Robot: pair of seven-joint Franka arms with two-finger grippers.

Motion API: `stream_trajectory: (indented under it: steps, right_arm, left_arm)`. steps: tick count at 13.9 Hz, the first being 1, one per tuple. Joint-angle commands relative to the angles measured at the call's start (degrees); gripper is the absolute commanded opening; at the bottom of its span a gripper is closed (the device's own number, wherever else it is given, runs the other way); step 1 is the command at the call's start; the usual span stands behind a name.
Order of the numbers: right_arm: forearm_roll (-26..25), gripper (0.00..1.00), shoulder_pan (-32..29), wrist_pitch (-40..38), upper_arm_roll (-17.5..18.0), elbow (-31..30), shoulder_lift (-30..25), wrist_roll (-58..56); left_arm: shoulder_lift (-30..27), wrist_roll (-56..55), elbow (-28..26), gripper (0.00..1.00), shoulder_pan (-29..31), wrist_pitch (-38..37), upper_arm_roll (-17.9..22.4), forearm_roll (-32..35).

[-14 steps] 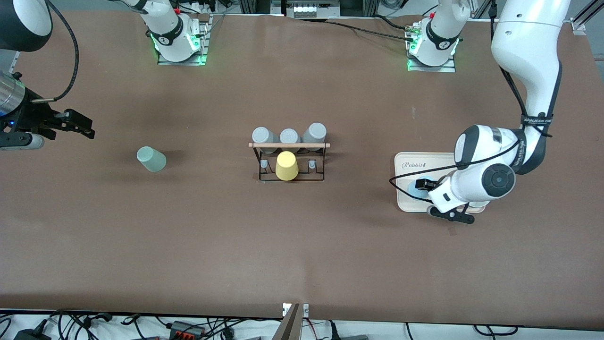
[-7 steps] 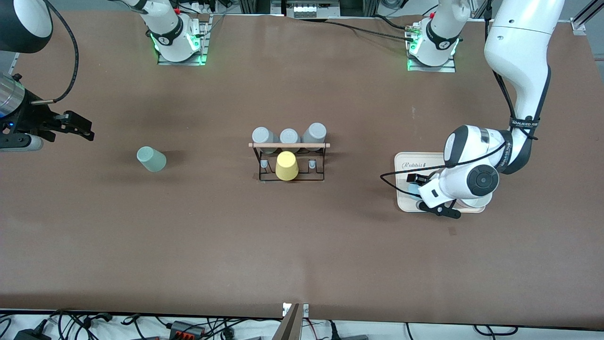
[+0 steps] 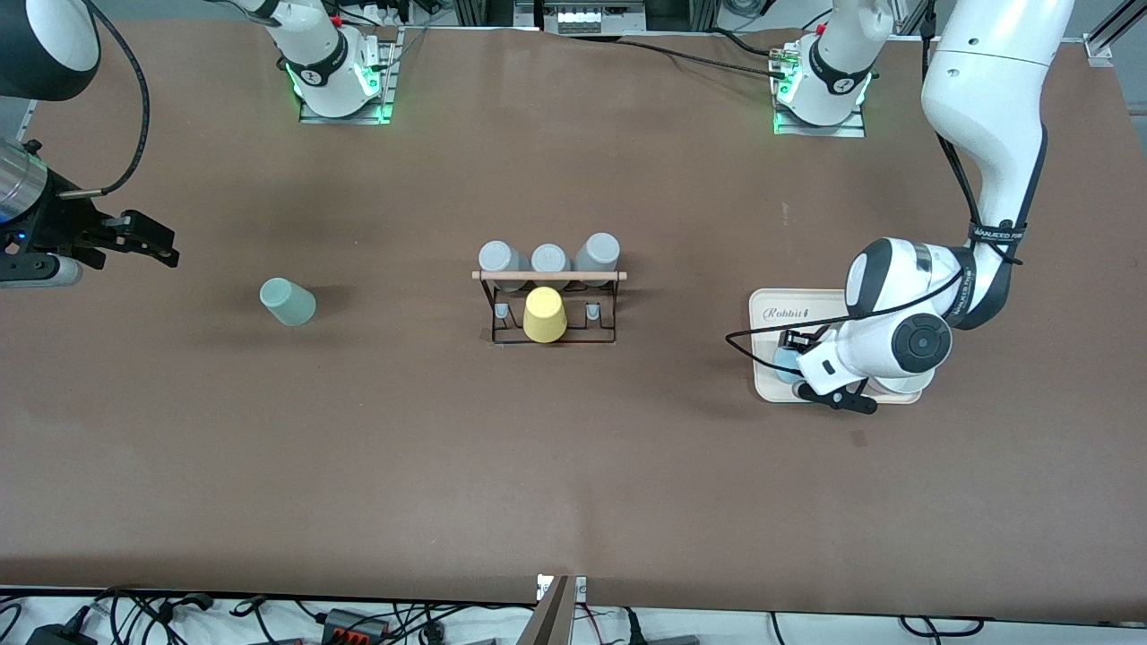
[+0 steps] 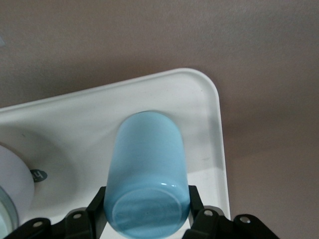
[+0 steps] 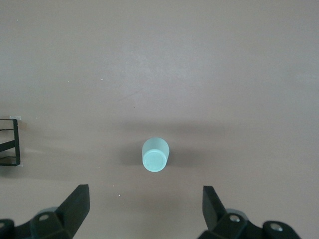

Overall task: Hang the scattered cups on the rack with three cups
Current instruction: 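Grasp the light blue cup with the left gripper, then carry the light blue cup with the left gripper to the rack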

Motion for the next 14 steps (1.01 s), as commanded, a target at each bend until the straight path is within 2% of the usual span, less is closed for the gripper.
stream_trajectory:
  steps: [1,4,6,8,11,12,14]
  right_arm:
    - [-0.63,1.00,-0.10,0.34,0.07,-1.34,-1.06,-0.96]
    - [-0.63,1.00,-0.19,1.04,0.07,-1.43,-0.98,-0.96]
    - [-0.54,1.00,-0.10,1.05,0.07,-1.17,-0.98,-0.96]
    - [-0.54,1.00,-0.10,1.31,0.07,-0.91,-0.89,-0.96]
    - [-0.54,1.00,0.17,2.80,0.16,-0.90,-0.89,-0.35]
    - [-0.45,1.00,0.17,2.81,0.16,-0.90,-0.89,-0.26]
    - [0.08,1.00,0.17,2.28,0.16,-0.90,-0.72,-0.17]
  left_arm:
    - [-0.76,-0.33,2.26,0.01,0.01,-0.29,-0.04,-1.51]
    - [-1.90,-1.47,5.68,0.01,-0.78,-0.73,-0.56,-4.32]
    - [-1.99,-4.44,10.33,0.01,-0.87,-4.49,-4.59,-4.59]
    - [-3.13,-11.63,15.69,0.01,-1.22,-9.40,-8.71,-4.50]
    - [-3.05,-28.48,22.38,0.01,-1.31,-15.66,-15.04,-4.41]
    - [-2.79,-34.02,23.01,0.01,-1.92,-15.67,-16.81,-4.59]
    - [-1.65,-41.87,23.45,0.01,-4.90,-15.23,-17.44,-4.68]
